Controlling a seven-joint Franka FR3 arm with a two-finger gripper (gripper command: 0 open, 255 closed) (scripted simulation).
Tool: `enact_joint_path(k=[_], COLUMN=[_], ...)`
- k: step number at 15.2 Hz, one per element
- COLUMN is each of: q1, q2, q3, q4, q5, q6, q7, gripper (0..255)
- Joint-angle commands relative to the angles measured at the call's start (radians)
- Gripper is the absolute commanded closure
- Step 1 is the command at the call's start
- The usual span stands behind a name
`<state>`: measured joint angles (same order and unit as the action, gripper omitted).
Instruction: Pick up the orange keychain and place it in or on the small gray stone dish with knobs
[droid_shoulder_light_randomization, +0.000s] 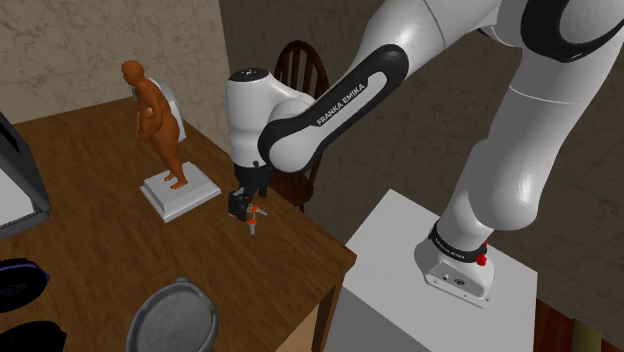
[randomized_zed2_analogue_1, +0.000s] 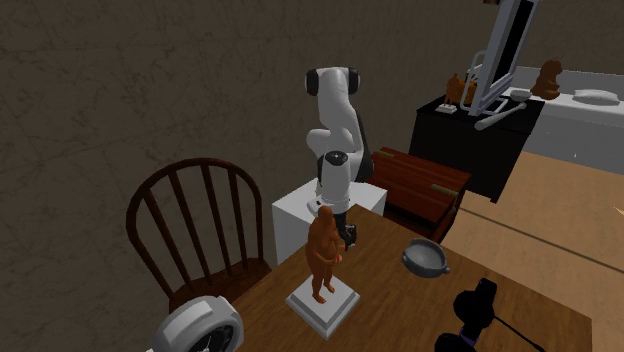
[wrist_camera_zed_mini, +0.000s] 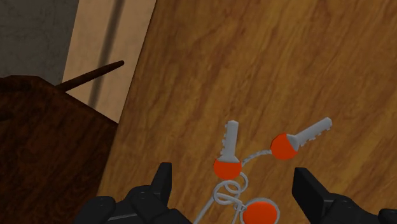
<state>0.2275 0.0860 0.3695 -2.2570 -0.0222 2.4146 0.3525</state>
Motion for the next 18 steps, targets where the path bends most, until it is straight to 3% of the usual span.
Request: enact_joint_path(k=[1, 3, 4, 13, 18], q1=[0.0, 0.0, 0.0, 0.001, -0.002], q2=[0.0, 0.0, 0.0, 0.0, -0.044], q3=[0.0, 0.0, 0.0, 0.0, 0.002], q4=[-0.001, -0.001, -0.001, -0.001, 0.023], q5=[0.0, 0.0, 0.0, 0.0, 0.023], q6=[0.001, 0.001, 0.001, 0.001, -0.064], q7=[0.001, 0.001, 0.001, 0.001, -0.015], gripper=[0, 0, 255, 255, 255])
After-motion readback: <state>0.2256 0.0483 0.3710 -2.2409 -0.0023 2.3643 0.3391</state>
